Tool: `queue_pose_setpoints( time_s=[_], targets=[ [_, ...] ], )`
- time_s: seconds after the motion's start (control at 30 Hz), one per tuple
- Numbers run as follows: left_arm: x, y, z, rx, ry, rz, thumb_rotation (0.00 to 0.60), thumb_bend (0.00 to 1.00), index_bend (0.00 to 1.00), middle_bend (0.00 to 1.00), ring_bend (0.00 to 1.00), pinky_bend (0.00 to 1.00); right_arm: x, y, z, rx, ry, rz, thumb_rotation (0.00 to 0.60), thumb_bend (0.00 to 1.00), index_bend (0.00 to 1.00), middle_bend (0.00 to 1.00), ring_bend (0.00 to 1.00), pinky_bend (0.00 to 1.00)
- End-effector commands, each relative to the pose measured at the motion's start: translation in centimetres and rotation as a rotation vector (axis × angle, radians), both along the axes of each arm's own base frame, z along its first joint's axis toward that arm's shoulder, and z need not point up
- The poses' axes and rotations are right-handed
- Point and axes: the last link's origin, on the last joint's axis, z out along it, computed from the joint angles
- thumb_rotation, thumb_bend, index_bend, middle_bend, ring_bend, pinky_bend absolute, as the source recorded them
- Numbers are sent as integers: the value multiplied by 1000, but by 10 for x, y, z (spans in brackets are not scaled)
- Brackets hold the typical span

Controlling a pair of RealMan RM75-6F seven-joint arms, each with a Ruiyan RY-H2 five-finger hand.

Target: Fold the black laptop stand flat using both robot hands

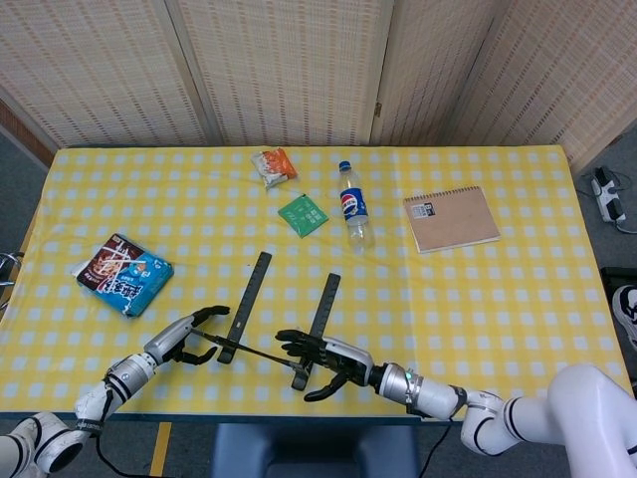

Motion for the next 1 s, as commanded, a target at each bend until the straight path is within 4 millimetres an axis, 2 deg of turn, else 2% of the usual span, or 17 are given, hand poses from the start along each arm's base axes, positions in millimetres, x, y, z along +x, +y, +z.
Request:
queue_pose_setpoints(
  time_s=[0.03,0.7,0.93,0.97,1.0],
  targets=[
    [0,0,0,-1,-1,0,600,499,133,146,0,0,-7,5,-7,39,-25,-27,578,67,0,0,0,0],
    [1,0,-1,-4,-6,-2,600,499,133,147,0,0,-19,18,-19,92,-93,-142,533,67,0,0,0,0],
    [3,2,3,-2,-8,-14,600,499,131,132,0,0,-16,12,1,-35,-114,-64,535,67,0,0,0,0],
    [5,3,3,1,-10,-17,600,499,129,128,0,0,-14,10,7,-61,-118,-46,536,67,0,0,0,0],
    [8,7,6,12,-14,-29,600,499,128,124,0,0,-10,2,27,-155,-129,10,536,67,0,0,0,0]
  ],
)
